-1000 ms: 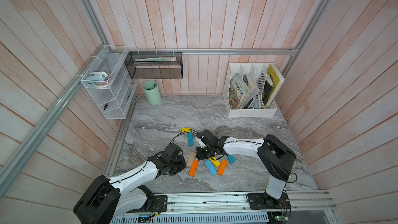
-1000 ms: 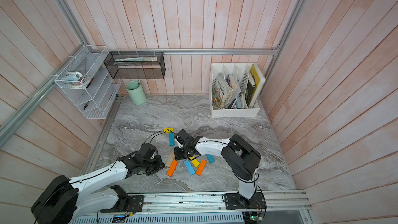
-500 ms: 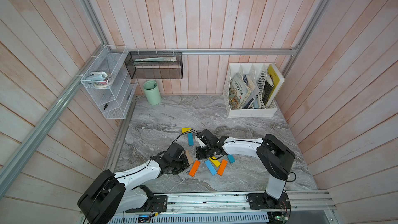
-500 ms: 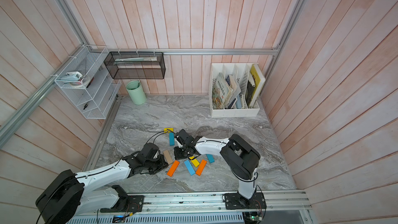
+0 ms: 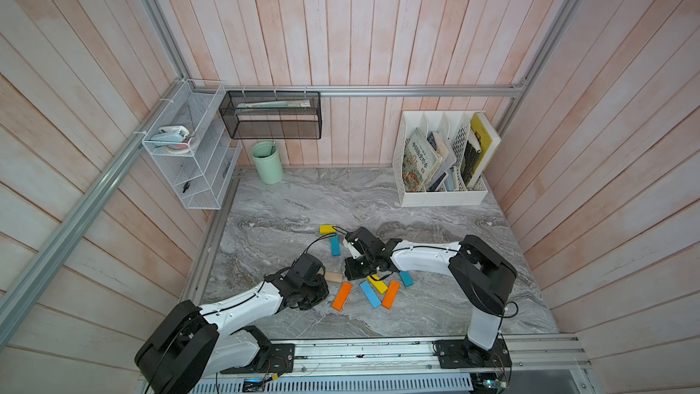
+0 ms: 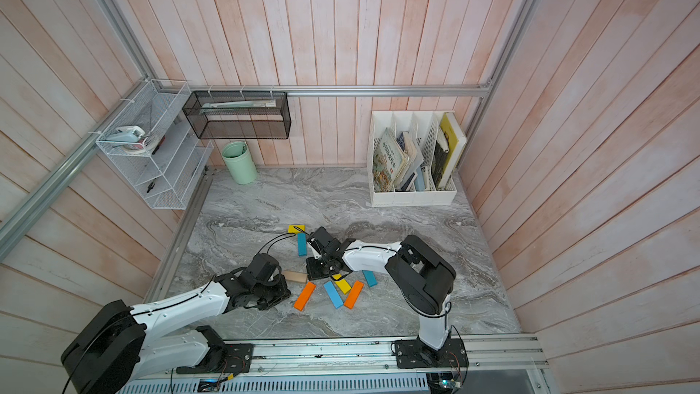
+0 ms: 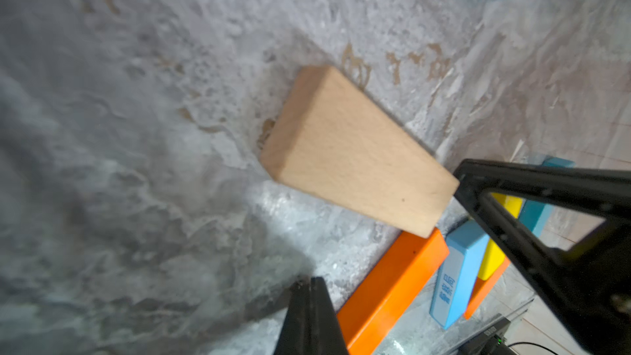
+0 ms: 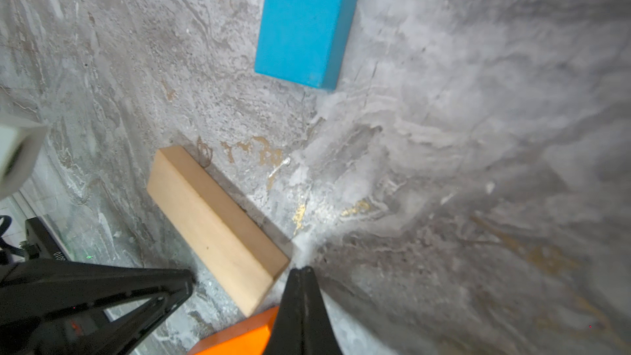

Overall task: Assemble a giraffe with building blocks
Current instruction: Assemble the building block at the center of the board.

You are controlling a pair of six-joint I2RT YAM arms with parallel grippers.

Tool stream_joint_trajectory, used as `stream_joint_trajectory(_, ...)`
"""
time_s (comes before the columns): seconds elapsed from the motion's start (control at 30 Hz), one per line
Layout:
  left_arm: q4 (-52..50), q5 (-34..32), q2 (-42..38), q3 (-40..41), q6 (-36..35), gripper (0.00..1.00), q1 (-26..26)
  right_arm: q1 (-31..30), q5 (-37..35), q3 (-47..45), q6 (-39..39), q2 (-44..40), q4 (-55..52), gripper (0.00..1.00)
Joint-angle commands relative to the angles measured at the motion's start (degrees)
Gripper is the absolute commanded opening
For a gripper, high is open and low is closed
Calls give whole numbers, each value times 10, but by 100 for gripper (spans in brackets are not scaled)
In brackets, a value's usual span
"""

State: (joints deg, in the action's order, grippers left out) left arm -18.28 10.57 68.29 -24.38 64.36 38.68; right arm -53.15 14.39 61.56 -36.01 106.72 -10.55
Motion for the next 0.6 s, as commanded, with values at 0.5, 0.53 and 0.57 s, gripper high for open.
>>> stream_joint_trajectory(0.5, 7, -35, 65, -23, 5, 0, -46, 17, 38, 44, 29, 49, 9, 0)
stream_joint_trajectory(0.53, 8, -35, 68, -26, 2, 0, -48, 17, 40, 41, 29, 47, 10, 0)
stream_joint_trajectory(0.57, 9, -36, 73, -28, -2, 0, -48, 15, 42, 40, 29, 46, 14, 0)
